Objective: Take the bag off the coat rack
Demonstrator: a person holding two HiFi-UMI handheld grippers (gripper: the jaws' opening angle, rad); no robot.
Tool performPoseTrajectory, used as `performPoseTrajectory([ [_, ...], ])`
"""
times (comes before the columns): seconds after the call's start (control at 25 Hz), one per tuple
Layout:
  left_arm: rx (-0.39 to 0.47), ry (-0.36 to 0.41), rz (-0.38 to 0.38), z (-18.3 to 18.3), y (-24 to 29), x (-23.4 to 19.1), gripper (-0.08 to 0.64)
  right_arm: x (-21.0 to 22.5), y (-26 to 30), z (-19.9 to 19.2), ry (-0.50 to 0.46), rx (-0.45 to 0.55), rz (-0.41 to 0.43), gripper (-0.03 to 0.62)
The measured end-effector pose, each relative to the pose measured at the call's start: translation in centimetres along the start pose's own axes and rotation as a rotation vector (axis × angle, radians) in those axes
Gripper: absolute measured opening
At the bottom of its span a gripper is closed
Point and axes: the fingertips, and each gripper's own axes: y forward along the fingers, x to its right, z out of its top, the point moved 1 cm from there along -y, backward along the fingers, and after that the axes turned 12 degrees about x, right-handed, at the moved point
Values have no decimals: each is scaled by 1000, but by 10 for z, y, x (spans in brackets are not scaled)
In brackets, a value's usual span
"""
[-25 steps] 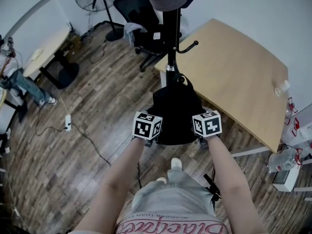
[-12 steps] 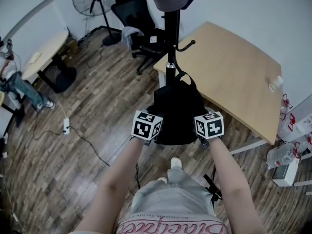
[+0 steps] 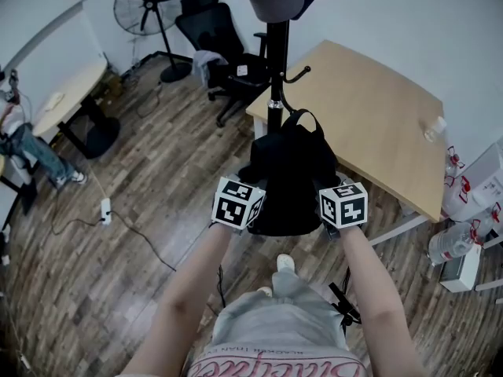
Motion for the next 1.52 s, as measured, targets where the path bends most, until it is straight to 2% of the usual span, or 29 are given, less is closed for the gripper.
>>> performPoseTrajectory([
  [0.16, 48, 65, -27, 20, -6, 7, 81, -3, -17, 16, -4, 52, -19, 40],
  [0.4, 120, 77, -51, 56, -7, 18, 83, 1, -43, 46, -3, 138, -41, 41],
  [1.0, 243, 87, -60, 123, 3, 52, 83, 34, -82, 106, -157, 260, -87, 41],
  [1.24, 301, 125, -67, 156, 7, 59, 84, 41, -95, 132, -166, 304, -106, 41],
  [1.52, 347, 135, -77, 182, 14, 63, 84, 51, -103, 155, -184, 333, -121, 43],
])
